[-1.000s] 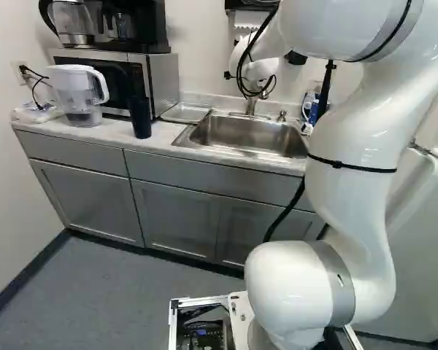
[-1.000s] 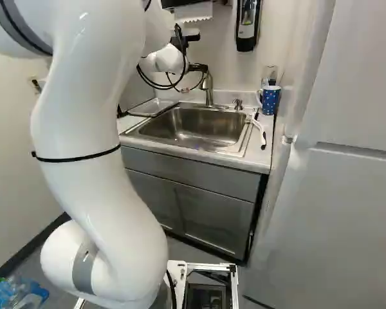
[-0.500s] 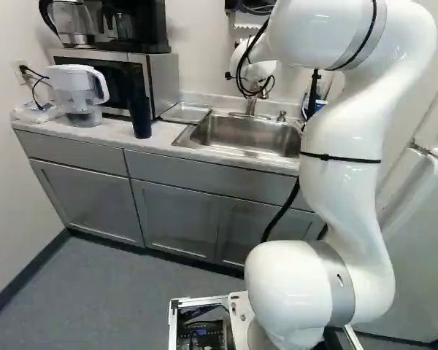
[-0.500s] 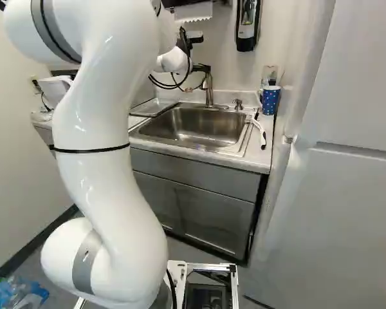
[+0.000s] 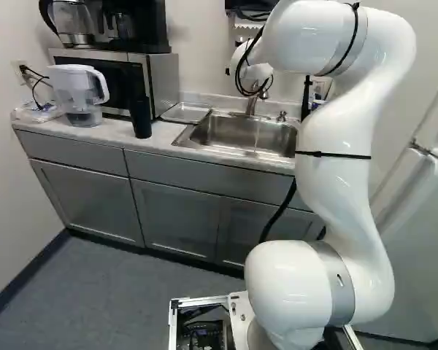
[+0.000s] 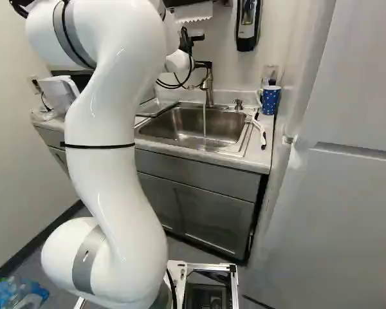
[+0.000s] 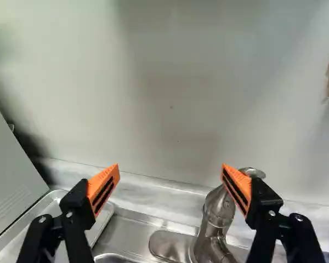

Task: Rinse the cup and place it in the tray

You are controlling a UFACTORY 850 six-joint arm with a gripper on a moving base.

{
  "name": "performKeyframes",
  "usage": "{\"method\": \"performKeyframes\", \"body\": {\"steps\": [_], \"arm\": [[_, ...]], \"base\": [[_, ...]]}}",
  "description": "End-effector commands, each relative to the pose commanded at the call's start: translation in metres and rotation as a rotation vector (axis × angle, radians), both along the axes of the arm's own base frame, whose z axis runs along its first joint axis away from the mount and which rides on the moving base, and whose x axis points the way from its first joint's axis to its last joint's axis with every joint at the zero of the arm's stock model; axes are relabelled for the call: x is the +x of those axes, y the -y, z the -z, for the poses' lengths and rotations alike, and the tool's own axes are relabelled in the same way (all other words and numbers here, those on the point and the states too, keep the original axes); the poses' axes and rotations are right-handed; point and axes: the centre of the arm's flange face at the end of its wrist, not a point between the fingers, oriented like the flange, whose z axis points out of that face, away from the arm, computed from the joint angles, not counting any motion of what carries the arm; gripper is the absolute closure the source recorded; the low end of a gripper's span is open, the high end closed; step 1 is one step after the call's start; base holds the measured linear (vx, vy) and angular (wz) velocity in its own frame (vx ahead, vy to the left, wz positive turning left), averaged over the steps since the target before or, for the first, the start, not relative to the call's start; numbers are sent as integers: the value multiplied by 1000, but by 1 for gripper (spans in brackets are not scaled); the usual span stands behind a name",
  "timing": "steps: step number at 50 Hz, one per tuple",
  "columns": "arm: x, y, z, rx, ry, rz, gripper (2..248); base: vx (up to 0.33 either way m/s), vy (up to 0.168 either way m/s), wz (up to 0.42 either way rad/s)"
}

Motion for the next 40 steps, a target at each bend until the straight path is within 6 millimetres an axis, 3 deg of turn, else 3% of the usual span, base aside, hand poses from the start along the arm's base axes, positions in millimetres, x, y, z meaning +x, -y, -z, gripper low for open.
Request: {"method": "performKeyframes", "body": {"steps": [12, 40], "arm": [[-10, -1, -1, 1, -6, -1, 3], [-65, -6, -8, 3, -32, 0, 3]], "base": [[0, 0, 0], [0, 0, 0]]}}
